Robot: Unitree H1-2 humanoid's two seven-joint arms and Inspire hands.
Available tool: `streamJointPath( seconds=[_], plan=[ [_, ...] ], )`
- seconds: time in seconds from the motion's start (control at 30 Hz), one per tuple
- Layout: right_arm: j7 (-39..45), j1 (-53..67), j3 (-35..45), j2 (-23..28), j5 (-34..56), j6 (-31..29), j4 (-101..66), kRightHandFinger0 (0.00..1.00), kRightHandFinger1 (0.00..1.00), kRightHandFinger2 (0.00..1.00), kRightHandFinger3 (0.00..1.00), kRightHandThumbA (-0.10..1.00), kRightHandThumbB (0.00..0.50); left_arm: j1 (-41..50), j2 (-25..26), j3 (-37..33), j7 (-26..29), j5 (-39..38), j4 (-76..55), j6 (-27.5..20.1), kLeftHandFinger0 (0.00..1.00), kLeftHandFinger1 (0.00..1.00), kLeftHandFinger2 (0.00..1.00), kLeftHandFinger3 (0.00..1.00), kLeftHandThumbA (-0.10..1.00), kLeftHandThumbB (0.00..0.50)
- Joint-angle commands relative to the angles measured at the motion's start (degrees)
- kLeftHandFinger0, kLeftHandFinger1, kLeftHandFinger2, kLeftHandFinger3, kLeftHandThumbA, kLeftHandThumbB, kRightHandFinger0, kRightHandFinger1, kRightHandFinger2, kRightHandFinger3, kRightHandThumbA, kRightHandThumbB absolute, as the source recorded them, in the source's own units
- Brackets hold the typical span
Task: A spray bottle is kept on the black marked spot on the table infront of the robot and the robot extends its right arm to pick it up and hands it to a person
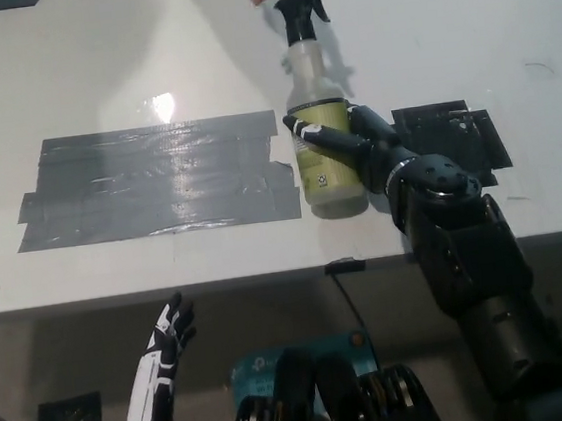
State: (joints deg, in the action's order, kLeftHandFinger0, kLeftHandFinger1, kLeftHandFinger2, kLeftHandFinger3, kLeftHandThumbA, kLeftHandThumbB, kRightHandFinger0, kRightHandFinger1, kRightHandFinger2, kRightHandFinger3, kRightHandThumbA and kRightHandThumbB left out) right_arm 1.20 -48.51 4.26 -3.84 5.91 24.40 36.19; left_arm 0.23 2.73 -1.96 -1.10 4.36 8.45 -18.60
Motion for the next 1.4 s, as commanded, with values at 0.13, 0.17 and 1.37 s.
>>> streamJointPath(
  seconds=[0.13, 0.17, 1.37],
  plan=[
    [2.8, -4.2, 0.1, -0.5, 2.3, -2.0, -3.4, 0.00, 0.52, 0.90, 0.90, -0.10, 0.128, -0.8, 0.8, -0.5, -0.1, 1.0, -0.4, -2.4, 1.00, 1.00, 1.00, 1.00, 1.00, 0.265],
    [2.8, -3.9, 0.2, -0.7, 2.4, -1.5, -4.0, 0.00, 0.53, 0.90, 0.90, -0.10, 0.130, -0.7, 0.8, -0.5, -0.1, 1.0, -0.3, -2.4, 1.00, 1.00, 1.00, 1.00, 1.00, 0.265],
    [11.8, 18.0, 0.8, 12.4, 5.7, -1.4, -52.2, 1.00, 1.00, 1.00, 1.00, 0.88, 0.480, -1.0, 1.3, -1.2, -0.6, 0.3, -0.9, -1.2, 0.81, 1.00, 1.00, 1.00, 1.00, 0.280]
  ],
)
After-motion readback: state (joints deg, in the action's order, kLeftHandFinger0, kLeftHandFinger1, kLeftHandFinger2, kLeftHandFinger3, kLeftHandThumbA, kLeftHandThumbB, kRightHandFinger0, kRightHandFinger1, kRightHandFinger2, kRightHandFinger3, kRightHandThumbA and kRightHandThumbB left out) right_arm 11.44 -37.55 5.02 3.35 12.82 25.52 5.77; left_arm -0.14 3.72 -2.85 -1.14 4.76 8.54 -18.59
